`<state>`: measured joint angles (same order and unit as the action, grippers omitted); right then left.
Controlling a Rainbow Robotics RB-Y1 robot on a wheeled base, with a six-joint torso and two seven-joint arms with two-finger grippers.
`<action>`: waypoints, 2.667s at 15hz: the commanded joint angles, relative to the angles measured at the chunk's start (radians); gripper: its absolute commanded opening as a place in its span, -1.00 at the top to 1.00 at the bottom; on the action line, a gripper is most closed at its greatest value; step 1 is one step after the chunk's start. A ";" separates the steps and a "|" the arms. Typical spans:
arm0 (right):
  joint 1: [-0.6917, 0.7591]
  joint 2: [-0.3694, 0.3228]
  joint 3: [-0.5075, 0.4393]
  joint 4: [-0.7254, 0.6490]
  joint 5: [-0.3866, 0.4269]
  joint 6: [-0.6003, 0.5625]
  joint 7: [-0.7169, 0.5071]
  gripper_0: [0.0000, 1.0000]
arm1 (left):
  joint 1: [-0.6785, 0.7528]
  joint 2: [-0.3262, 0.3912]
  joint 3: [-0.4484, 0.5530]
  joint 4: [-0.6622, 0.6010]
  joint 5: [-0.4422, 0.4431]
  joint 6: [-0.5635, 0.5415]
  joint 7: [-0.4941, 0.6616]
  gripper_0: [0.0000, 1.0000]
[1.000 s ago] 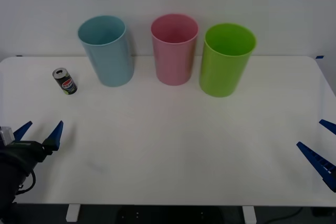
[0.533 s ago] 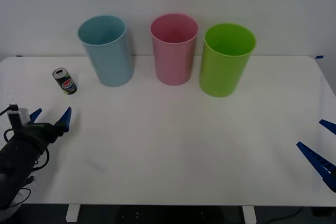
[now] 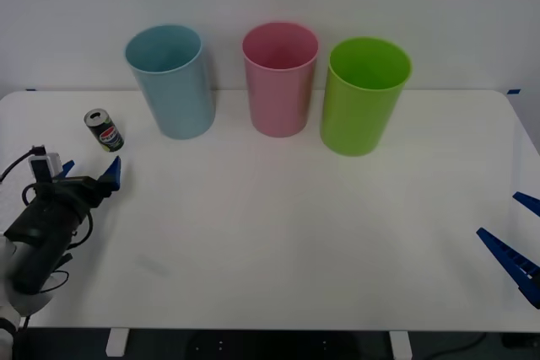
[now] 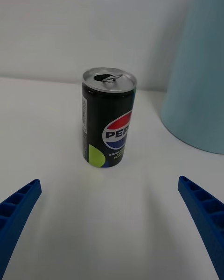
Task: Grasp the object on the table and drop it into the matching bin: aluminum can to the light blue bin, PET bottle to the pink bin.
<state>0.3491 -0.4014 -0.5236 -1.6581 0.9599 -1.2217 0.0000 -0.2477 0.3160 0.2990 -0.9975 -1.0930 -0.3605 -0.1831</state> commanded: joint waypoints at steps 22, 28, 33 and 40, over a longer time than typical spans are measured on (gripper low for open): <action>0.000 0.000 0.000 0.000 0.000 0.000 0.000 -1.00 | -0.369 -0.046 0.052 0.306 -0.140 0.371 -0.033 -1.00; 0.000 0.000 0.000 0.000 0.000 0.000 0.000 -1.00 | -0.375 -0.055 0.051 0.307 -0.162 0.373 -0.032 -1.00; 0.000 0.000 0.000 0.000 0.000 0.000 0.000 -1.00 | -0.375 -0.055 0.051 0.307 -0.171 0.373 -0.033 0.04; 0.000 0.000 0.000 0.000 0.000 0.000 0.000 -1.00 | -0.374 -0.055 0.043 0.307 -0.183 0.373 -0.042 1.00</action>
<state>0.3490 -0.4014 -0.5236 -1.6581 0.9599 -1.2217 0.0000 -0.6226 0.2607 0.3433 -0.6901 -1.2764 0.0125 -0.2255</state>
